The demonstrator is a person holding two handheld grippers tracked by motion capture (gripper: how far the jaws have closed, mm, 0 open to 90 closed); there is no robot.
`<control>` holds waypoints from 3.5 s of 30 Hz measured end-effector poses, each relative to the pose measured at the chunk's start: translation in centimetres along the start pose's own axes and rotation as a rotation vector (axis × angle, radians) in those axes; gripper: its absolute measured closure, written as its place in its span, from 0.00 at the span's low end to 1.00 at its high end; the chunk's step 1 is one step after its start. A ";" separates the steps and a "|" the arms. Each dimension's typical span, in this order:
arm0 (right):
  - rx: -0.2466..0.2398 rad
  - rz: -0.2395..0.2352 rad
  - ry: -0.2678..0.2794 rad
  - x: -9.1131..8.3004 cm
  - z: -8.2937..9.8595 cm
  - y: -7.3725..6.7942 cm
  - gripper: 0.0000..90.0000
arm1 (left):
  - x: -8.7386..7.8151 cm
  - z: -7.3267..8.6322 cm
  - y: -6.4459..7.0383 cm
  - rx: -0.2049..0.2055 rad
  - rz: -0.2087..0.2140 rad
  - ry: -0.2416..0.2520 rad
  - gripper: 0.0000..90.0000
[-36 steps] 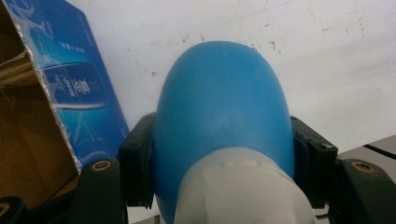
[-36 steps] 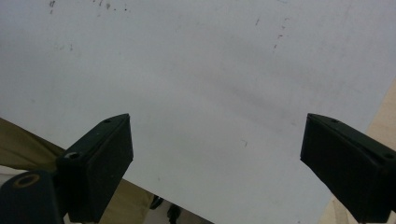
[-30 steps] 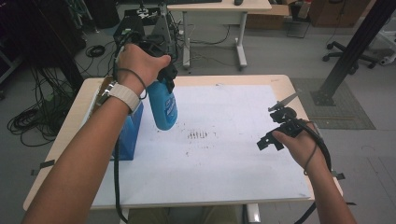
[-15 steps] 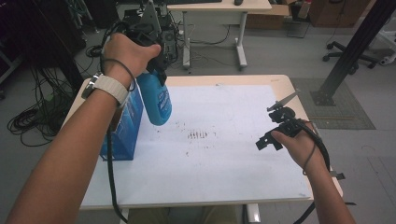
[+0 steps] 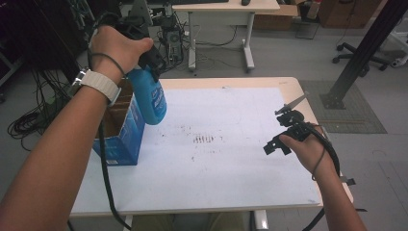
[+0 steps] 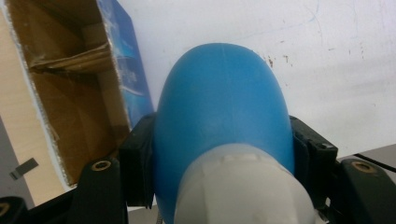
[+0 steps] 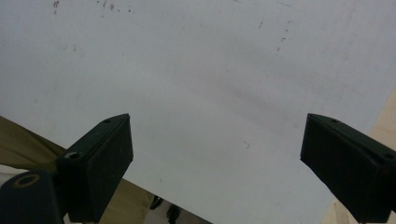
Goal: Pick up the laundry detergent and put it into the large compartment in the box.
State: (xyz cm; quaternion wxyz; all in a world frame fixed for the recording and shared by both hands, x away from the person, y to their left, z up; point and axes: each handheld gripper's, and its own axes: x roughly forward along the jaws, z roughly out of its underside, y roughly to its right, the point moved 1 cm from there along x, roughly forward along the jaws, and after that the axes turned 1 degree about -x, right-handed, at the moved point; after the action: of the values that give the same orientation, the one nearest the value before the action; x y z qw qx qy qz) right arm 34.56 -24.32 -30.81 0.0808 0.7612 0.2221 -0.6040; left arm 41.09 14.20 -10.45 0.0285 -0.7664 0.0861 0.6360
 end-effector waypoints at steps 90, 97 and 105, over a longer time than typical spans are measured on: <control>-0.003 -0.001 -0.027 0.9 -1.0 -0.5 0.10 | 1.1 1.9 -11.7 -0.198 -0.101 0.038 0.42; -0.005 0.000 -0.030 1.1 -0.8 -0.3 0.10 | 2.8 2.1 -12.1 -0.194 -0.101 0.025 0.42; 0.001 -0.002 -0.033 1.2 -0.8 -0.4 0.10 | 4.3 2.2 -12.3 -0.195 -0.088 0.012 0.42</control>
State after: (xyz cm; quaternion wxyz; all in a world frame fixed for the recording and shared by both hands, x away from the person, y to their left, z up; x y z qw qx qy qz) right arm 35.32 -23.30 -31.69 0.0836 0.7510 0.2212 -0.6166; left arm 41.77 26.22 -15.93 -0.0187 -0.7725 -0.0100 0.6347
